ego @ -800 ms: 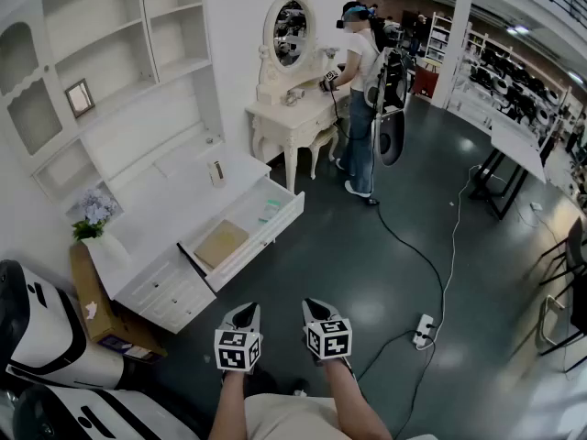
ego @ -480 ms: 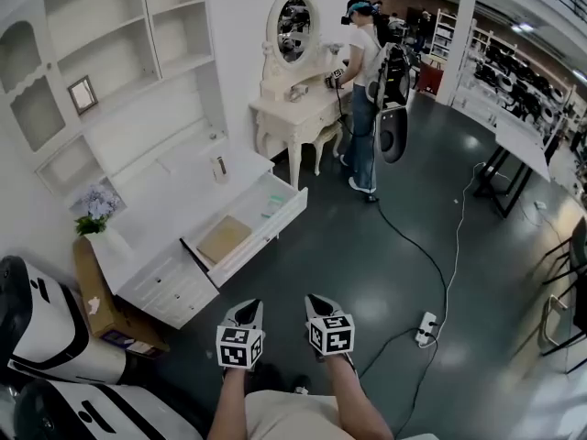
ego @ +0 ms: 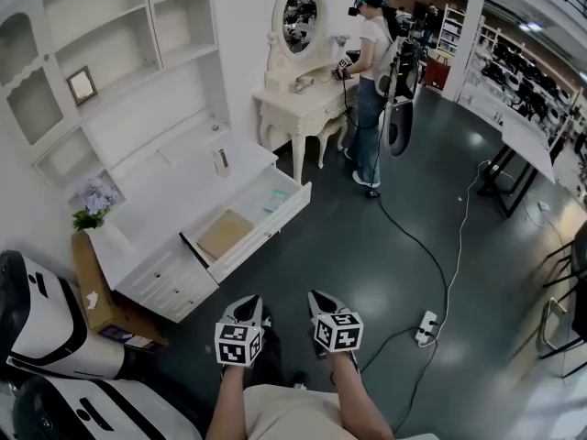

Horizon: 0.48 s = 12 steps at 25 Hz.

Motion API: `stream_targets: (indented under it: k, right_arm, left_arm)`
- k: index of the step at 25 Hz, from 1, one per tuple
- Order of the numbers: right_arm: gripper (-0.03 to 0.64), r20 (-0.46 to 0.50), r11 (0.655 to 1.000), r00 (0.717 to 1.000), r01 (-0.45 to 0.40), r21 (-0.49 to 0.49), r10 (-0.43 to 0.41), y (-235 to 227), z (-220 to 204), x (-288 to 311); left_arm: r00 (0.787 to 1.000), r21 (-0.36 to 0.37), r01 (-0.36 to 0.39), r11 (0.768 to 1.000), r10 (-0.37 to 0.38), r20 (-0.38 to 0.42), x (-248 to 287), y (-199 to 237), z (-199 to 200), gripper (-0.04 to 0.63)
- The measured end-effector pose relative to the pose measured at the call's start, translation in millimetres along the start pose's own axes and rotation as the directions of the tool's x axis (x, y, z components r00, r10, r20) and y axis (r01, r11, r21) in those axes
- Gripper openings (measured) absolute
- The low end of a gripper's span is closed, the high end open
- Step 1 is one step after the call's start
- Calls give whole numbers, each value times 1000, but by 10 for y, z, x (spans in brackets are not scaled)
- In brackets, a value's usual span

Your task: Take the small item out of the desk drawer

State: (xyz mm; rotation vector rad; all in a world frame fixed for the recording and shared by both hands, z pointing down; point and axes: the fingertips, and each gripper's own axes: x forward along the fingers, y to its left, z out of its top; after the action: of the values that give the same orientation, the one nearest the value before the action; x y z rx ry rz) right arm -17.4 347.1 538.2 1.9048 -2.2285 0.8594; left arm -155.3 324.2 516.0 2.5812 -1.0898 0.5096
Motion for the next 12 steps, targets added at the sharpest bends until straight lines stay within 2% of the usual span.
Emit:
stream_targets:
  k: [5, 12]
  right_arm:
    - [25, 78, 994, 994, -83, 73, 77, -34, 288, 217]
    - [25, 61, 992, 993, -103, 71, 99, -290, 546, 749]
  left_arm:
    - [1000, -3, -8, 1000, 8, 9, 298, 175, 159, 17]
    - [1000, -9, -5, 1000, 5, 25, 887, 469, 508, 17]
